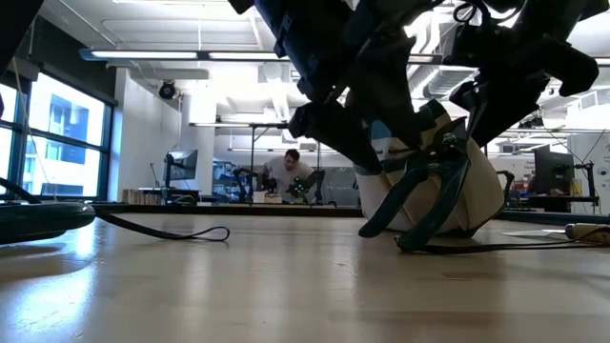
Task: Pick & Place Garden tools in Gardening bag
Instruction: Put the top green shear scissors into the light brown gardening bag
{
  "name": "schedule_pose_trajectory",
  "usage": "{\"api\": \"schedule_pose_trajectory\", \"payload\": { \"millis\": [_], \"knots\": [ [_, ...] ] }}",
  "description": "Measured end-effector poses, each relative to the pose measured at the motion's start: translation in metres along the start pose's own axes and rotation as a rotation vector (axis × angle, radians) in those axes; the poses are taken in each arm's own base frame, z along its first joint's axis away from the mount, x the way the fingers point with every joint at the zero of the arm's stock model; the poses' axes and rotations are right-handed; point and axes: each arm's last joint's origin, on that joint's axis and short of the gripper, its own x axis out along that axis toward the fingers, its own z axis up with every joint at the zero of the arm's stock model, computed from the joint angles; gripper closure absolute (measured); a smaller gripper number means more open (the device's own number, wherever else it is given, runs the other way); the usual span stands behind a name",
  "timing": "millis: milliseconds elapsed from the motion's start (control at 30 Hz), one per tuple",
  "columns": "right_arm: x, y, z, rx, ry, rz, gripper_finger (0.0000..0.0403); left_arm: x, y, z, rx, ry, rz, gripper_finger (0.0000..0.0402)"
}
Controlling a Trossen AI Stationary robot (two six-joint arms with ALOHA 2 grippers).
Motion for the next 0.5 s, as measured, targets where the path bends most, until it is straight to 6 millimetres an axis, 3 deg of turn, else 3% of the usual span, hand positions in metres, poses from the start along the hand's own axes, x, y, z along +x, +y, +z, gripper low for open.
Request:
{"api": "schedule_pose_trajectory", "payload": {
  "millis": [200, 500],
  "knots": [
    [0.0, 0.0, 0.0, 0.0, -0.004, 0.001, 0.0399, 0.012, -0.002, -0.002, -0.004, 0.017, -0.056, 0.0121],
    [0.0, 0.0, 0.001, 0.001, -0.008, 0.003, 0.0399, 0.014, 0.006, 0.001, -0.006, 0.046, -0.079, 0.0121]
  ]
}}
